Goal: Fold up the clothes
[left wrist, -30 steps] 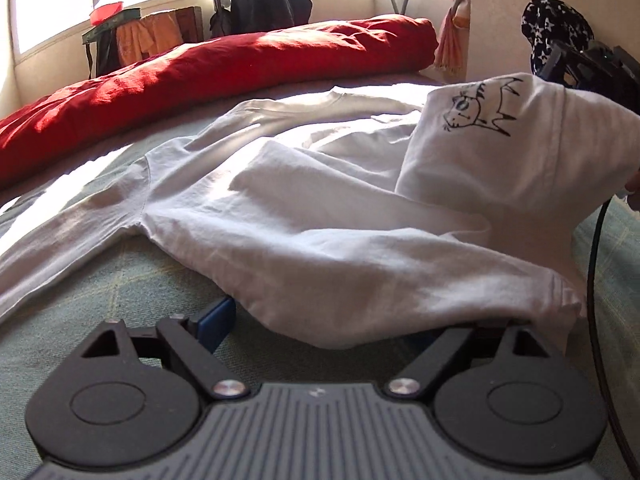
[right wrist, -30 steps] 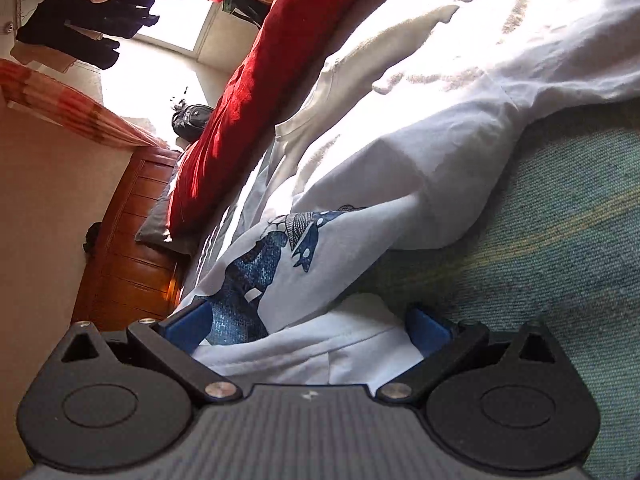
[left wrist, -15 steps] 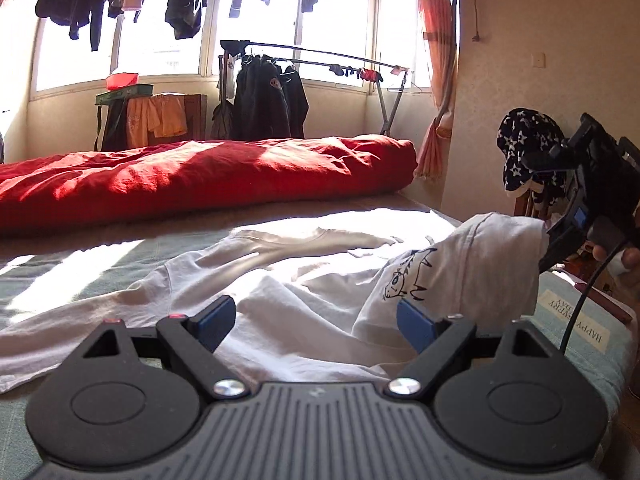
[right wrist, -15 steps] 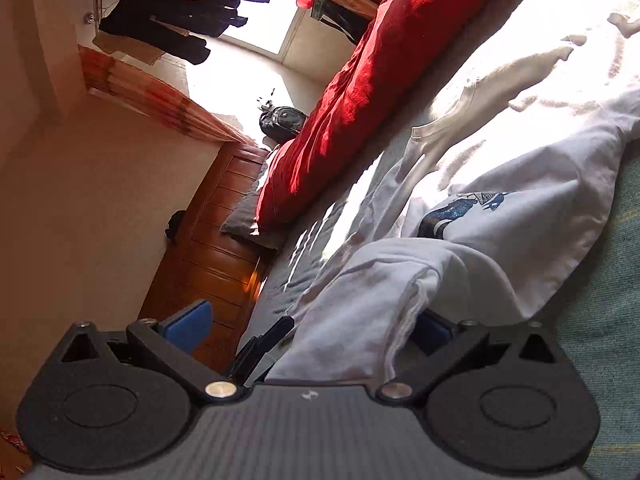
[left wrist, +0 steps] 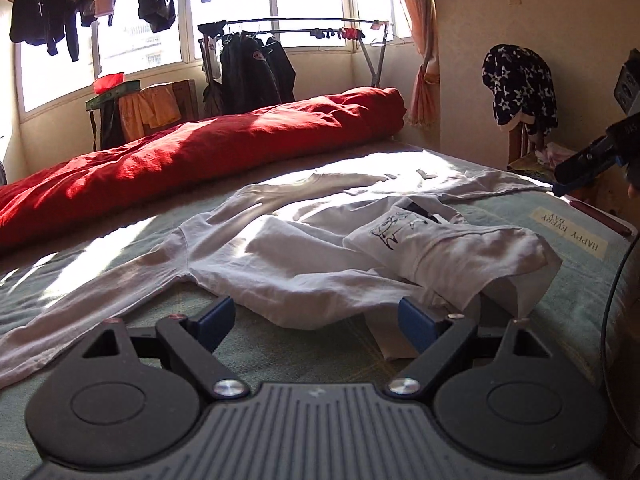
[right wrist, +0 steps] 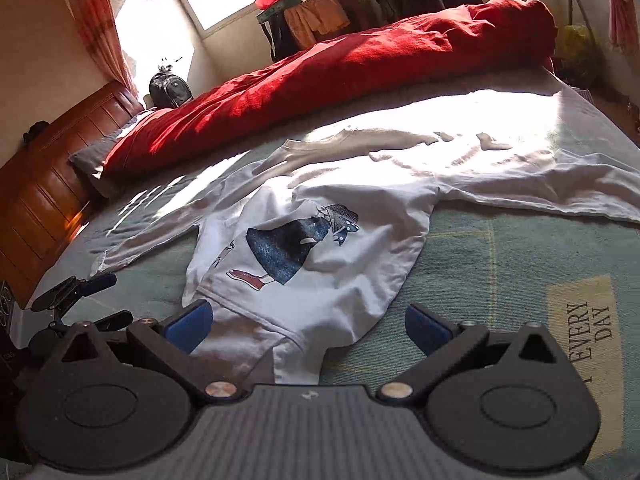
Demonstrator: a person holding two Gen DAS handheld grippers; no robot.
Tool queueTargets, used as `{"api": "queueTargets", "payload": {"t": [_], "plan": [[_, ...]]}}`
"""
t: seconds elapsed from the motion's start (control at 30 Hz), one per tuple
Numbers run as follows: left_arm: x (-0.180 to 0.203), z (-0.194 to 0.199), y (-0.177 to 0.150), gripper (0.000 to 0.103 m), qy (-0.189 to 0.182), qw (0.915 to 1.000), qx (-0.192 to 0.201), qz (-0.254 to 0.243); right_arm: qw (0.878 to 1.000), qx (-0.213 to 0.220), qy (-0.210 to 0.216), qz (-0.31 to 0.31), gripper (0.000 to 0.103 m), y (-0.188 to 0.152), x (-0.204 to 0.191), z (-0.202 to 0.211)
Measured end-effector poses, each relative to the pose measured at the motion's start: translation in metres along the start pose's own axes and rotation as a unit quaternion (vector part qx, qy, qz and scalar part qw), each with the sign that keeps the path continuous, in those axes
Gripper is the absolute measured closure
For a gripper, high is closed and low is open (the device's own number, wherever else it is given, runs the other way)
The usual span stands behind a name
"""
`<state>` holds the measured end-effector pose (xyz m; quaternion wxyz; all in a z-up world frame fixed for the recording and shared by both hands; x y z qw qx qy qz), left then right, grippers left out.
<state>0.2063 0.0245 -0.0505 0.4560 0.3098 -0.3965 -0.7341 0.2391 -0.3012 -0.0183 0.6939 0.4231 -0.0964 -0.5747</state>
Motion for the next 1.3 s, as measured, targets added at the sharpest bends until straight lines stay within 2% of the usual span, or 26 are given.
{"api": "queueTargets", "payload": {"t": [0.17,0.27,0.33,0.43,0.57,0.6,0.7,0.9,1.07,1.13,1.3], "plan": [[0.013,0.000,-0.008,0.015,-0.002,0.9999,-0.014,-0.008,0.991,0.023,-0.051,0.126,0.000,-0.022,-0.044,-0.013],[0.019,0.000,-0.012,0.015,-0.003,0.9997,-0.021,-0.011,0.971,0.030,-0.083,0.221,0.000,-0.036,-0.075,-0.029],[0.018,0.002,-0.014,0.015,-0.003,0.9997,-0.021,-0.008,0.947,0.024,-0.121,0.295,0.000,-0.048,-0.096,-0.049],[0.013,0.004,-0.020,0.015,-0.001,0.9996,-0.027,-0.002,0.909,0.027,-0.184,0.374,0.000,-0.060,-0.108,-0.071],[0.003,0.003,-0.028,0.015,0.004,0.9993,-0.036,0.008,0.841,0.030,-0.264,0.472,0.000,-0.076,-0.126,-0.098],[0.002,0.002,-0.030,0.015,0.003,0.9993,-0.038,0.009,0.827,0.032,-0.280,0.486,0.000,-0.076,-0.125,-0.100],[0.004,-0.002,-0.031,0.015,-0.002,0.9992,-0.040,0.007,0.805,0.031,-0.314,0.503,0.000,-0.073,-0.113,-0.095],[0.009,-0.011,-0.033,0.015,-0.014,0.9990,-0.043,0.002,0.814,0.037,-0.369,0.447,0.000,-0.048,-0.074,-0.072],[0.021,-0.017,-0.027,0.015,-0.024,0.9988,-0.041,-0.010,0.833,0.042,-0.340,0.434,0.000,-0.050,-0.073,-0.073],[0.025,-0.019,-0.025,0.015,-0.025,0.9987,-0.040,-0.016,0.830,0.043,-0.326,0.450,0.000,-0.059,-0.082,-0.082],[0.027,-0.024,-0.024,0.015,-0.026,0.9984,-0.047,-0.019,0.808,0.062,-0.326,0.488,0.000,-0.069,-0.102,-0.110]]}}
Point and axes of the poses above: each gripper's, at about its wrist camera, not at the fingertips, and z roughly against the way its jaws point, x to its right, y to its top, the point moved 5 cm from there along -z, roughly the way its jaws point, and after that the axes turned 1 degree about -y, right-handed, at the moved point
